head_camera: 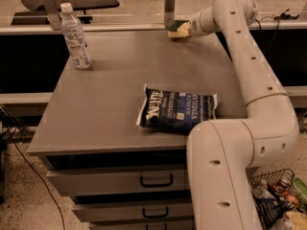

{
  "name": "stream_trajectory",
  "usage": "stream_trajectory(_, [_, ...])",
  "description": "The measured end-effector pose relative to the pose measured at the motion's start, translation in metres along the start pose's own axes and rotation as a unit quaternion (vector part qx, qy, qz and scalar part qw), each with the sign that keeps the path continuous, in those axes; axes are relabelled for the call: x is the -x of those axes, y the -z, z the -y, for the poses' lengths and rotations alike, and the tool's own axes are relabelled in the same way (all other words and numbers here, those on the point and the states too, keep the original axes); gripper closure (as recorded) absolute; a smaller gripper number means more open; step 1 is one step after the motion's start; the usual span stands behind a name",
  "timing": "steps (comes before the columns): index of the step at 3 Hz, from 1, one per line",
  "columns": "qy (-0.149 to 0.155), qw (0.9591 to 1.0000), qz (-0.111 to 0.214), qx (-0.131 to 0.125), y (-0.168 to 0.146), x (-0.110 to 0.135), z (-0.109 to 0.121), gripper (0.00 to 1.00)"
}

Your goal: Move sponge near blue chip bag

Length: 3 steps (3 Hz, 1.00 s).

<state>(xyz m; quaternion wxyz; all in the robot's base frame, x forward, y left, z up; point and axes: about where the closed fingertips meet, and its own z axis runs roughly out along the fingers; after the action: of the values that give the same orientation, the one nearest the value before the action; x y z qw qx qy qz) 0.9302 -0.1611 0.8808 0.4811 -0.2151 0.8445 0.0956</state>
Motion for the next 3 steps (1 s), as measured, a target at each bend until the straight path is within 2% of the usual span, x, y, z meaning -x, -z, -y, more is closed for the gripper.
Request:
stream_trajectory(1, [0.032, 0.9995, 0.005, 0.003, 0.027, 0.018, -0.003, 1.0])
stream_trajectory(2, [0.066, 0.9978, -0.009, 0.007, 0.061, 0.027, -0.003, 1.0])
stream_trajectory(3, [0.095, 0.9947, -0.029, 0.024, 0.098, 0.02, -0.002, 1.0])
